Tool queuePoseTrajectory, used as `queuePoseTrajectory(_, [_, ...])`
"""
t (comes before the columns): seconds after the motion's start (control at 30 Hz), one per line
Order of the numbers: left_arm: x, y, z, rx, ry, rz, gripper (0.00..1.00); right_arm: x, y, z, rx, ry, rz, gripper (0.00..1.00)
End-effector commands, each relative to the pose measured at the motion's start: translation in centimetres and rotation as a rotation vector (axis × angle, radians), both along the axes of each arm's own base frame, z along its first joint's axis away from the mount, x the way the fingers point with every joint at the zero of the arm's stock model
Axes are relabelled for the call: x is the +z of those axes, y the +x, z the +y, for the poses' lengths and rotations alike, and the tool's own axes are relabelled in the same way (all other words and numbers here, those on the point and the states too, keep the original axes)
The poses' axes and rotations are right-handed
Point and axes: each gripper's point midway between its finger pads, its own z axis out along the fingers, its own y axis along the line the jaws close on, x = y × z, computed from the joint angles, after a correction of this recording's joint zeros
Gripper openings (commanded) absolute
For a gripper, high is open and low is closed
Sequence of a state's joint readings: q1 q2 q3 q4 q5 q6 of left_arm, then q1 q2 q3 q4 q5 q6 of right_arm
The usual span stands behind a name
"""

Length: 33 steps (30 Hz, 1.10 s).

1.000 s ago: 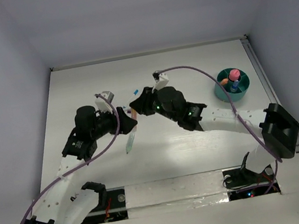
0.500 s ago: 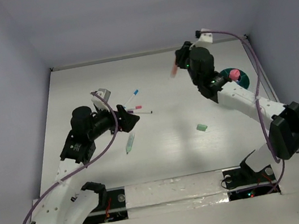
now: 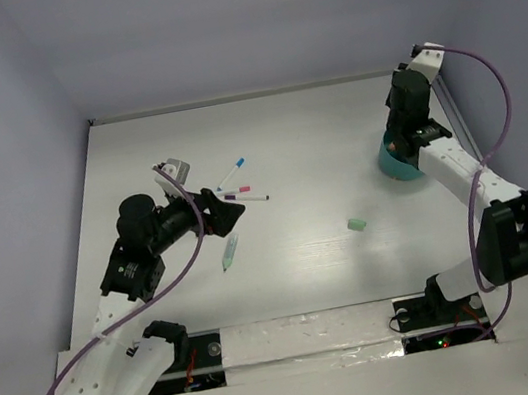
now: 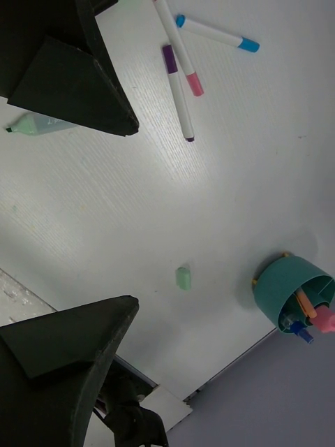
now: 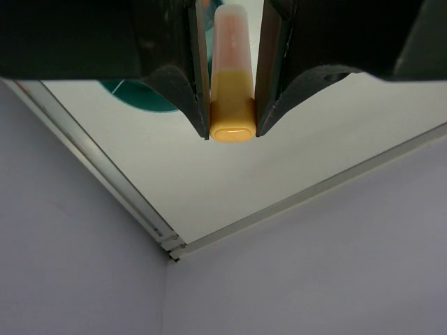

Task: Sort the stationery into containers
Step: Place the pen in the storage box.

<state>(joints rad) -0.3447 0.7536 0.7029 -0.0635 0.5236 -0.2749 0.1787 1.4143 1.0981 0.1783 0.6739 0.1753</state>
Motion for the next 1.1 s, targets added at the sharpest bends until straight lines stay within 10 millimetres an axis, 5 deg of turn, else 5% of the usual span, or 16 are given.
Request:
queuePoseTrajectory(0.0, [2.9, -0.3, -0.3, -0.021, -0.043, -0.082, 0.99, 0.3, 0.6, -1.8, -0.053, -0.036, -0.013, 0.0])
queuePoseTrajectory(0.37, [3.6, -0.6, -0.1, -0.016, -0.053, -0.106, 0.99, -3.3, 1.7, -1.1, -0.004, -0.063, 0.054, 0.0])
queuePoseTrajectory(0.87, [3.8, -0.8, 0.0, -0.018, -0.057, -0.114, 0.99, -5.3, 1.8, -0.6, 0.038, -0.13, 0.052, 0.0])
queuePoseTrajectory(1.07, [3.8, -0.7, 0.0, -0.013, -0.057, -0.114, 0.99, -6.3, 1.2, 0.6, 0.056, -0.127, 0.05, 0.1])
